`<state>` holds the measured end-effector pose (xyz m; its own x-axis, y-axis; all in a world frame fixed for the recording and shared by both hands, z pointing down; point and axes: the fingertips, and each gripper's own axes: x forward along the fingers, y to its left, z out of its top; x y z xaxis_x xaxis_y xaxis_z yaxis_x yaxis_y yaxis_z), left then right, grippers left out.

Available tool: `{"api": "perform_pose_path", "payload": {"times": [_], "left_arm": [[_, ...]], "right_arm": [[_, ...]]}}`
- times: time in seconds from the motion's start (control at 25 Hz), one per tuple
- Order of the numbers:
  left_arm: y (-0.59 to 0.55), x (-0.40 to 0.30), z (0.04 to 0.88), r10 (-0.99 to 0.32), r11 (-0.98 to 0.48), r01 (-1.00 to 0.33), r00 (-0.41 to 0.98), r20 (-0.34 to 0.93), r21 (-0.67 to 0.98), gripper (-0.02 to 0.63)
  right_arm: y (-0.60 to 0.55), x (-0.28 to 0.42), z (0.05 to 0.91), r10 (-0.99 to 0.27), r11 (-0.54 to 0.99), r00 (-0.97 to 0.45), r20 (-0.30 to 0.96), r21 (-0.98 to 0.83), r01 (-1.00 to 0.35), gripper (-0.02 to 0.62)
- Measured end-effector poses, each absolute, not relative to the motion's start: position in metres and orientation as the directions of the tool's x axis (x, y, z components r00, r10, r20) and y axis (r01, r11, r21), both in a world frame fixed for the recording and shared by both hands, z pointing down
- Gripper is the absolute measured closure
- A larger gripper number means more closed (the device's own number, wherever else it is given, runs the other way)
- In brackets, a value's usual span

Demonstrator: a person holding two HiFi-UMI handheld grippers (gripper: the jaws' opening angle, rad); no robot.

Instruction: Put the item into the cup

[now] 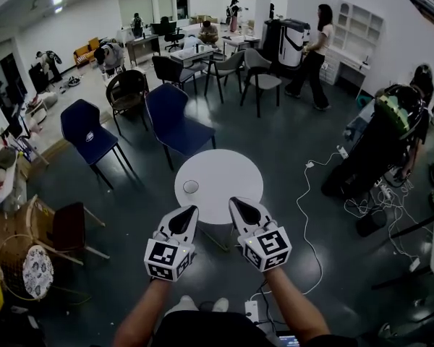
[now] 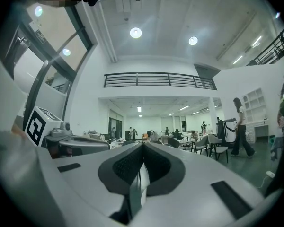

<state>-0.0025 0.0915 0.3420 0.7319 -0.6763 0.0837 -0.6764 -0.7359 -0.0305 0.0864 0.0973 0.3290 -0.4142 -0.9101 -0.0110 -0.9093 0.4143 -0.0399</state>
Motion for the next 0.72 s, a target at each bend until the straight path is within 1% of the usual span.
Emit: {"api": "perform_pose_path", "payload": {"times": [0.72], "left_arm": [[0.0833, -0.01, 0.3381, -0.682, -0.731, -0.682, 0.727, 0.077, -0.033, 0.591]], "right_arm": [[0.0932, 0.0792, 0.3254, -0.907, 0.422, -0.422, -0.011, -0.032, -0.906, 0.578]]}}
